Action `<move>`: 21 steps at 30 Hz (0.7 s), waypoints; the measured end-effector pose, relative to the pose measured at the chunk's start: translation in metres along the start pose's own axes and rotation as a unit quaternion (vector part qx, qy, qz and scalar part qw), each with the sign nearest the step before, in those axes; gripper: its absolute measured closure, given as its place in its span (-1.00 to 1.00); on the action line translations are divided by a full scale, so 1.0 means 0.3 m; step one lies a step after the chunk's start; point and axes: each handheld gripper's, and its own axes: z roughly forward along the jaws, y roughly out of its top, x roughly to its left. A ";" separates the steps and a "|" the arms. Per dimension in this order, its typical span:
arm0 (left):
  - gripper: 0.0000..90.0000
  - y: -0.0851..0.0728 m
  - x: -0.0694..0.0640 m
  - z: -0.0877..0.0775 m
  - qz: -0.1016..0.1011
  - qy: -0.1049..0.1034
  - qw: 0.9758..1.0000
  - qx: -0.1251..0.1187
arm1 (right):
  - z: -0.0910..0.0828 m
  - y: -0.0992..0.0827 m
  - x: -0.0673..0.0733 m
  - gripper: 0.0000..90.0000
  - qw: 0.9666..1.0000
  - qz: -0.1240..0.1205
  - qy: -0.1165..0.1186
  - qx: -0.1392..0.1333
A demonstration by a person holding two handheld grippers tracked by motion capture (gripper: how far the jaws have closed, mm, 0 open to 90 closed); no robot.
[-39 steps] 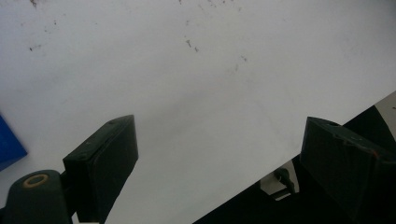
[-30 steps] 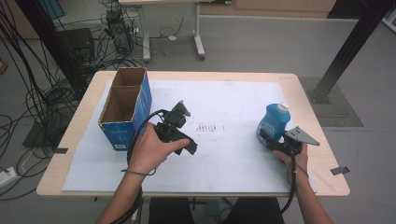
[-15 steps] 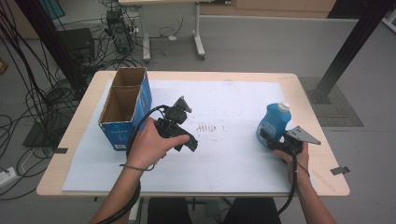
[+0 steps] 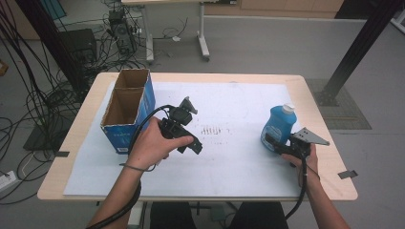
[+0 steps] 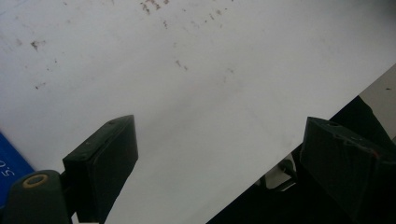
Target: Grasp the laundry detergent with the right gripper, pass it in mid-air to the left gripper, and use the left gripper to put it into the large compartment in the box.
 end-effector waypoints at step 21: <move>-0.74 0.015 0.001 -0.096 0.060 -0.007 0.998 -0.002 | -0.041 0.125 0.016 -0.09 0.996 -0.002 0.088 0.011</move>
